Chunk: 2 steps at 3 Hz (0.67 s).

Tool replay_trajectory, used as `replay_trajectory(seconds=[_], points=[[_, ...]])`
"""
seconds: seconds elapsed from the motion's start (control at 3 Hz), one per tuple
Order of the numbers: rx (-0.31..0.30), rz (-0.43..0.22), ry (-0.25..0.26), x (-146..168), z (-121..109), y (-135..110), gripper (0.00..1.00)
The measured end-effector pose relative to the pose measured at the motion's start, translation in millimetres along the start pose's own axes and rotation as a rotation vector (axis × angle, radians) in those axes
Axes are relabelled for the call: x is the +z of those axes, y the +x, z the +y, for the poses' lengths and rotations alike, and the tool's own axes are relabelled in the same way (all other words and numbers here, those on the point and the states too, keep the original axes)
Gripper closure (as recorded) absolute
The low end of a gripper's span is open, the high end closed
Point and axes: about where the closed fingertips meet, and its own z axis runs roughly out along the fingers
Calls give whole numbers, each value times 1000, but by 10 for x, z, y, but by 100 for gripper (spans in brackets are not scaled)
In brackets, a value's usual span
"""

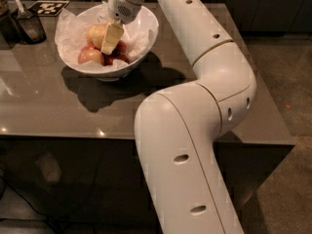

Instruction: Pick apple from white bowl

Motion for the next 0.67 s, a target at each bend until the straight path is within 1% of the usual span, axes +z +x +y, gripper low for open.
replay_trajectory(seconds=[0.33, 0.67], points=[[-18, -11, 85, -321, -20, -117, 100], [-56, -41, 148, -643, 107, -298, 100]])
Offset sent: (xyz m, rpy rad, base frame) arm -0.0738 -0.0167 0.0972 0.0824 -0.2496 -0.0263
